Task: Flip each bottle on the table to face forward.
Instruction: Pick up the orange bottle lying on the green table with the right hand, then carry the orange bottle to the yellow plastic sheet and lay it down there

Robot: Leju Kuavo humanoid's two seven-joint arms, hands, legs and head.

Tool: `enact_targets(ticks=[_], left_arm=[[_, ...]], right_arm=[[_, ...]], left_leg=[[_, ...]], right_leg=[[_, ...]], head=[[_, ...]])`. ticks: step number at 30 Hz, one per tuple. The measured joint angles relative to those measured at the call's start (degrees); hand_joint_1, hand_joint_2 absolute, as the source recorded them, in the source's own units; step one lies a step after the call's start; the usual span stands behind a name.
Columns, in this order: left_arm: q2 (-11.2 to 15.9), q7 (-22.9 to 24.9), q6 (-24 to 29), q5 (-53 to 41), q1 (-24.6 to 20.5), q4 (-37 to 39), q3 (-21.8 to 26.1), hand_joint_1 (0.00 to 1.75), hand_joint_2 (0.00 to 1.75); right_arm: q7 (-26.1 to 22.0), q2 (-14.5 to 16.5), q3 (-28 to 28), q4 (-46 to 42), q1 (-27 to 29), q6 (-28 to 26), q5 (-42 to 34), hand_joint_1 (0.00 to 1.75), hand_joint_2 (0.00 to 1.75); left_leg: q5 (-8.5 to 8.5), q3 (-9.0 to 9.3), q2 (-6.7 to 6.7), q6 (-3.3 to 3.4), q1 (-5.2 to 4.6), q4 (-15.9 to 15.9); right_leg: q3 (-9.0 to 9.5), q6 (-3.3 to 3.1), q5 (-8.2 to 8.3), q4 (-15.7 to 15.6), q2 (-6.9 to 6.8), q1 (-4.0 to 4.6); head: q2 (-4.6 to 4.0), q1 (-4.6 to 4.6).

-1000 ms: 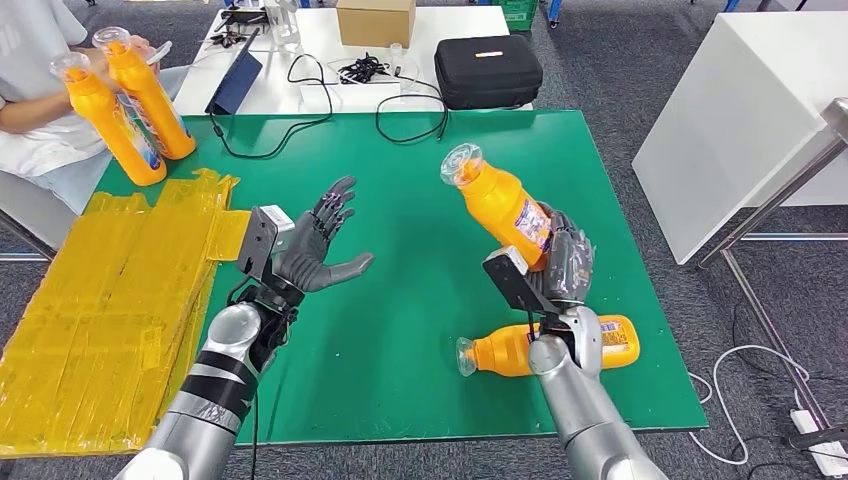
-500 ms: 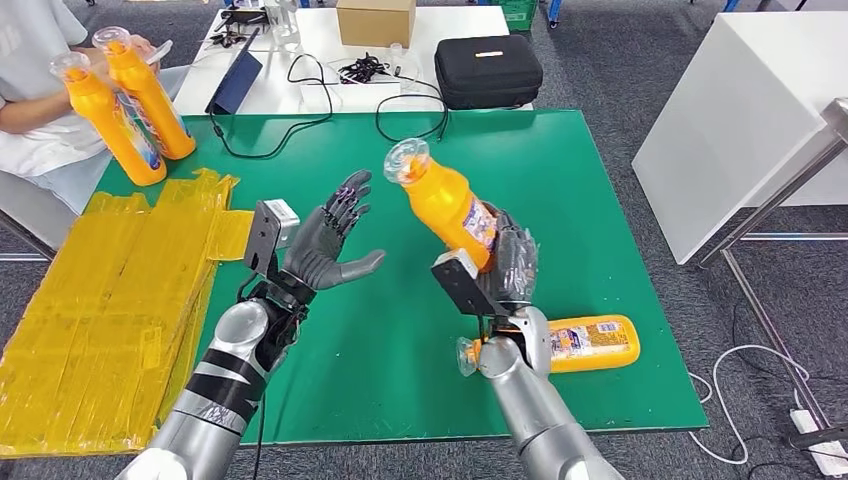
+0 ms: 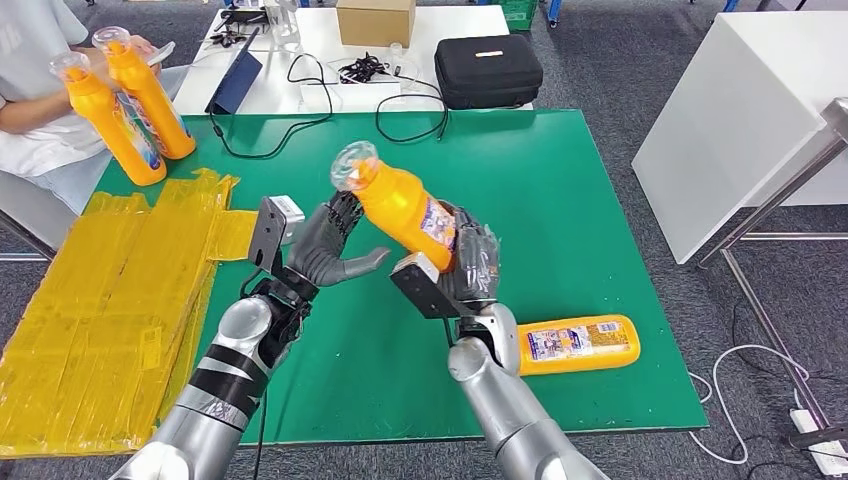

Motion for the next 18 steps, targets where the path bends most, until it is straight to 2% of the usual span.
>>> enact_targets(ticks=[5,10,18], left_arm=[[0.3,-0.4,2.5,0.4,-0.9,1.2,0.1,0.0,1.75],[1.0,-1.7,2.6,1.8,-0.9,2.3,1.3,0.0,1.75],[1.3,-3.0,3.6,1.6,0.2,3.7,3.7,0.0,1.75]], right_arm=[[2.0,1.3,7.1,0.7,-1.0,2.5,-4.0,1.68,1.75],[4.3,1.2,13.2,1.9,-2.2,4.4,-7.0,1.71,1.75],[6.4,0.3,21.8,5.8,-4.8,7.5,-12.5,1.68,1.75]], left_leg=[[0.01,0.0,-0.01,-0.01,0.05,0.0],[0.01,-0.01,-0.02,-0.02,0.05,0.0],[0.01,-0.02,-0.04,-0.02,0.02,0.0]], right_leg=[[-0.01,-0.01,0.0,0.0,0.0,0.05],[-0.01,-0.01,-0.01,0.0,-0.01,0.04],[-0.01,-0.01,-0.01,0.0,-0.01,0.0]], head=[[0.0,-0.01],[0.0,0.01],[0.0,0.0]])
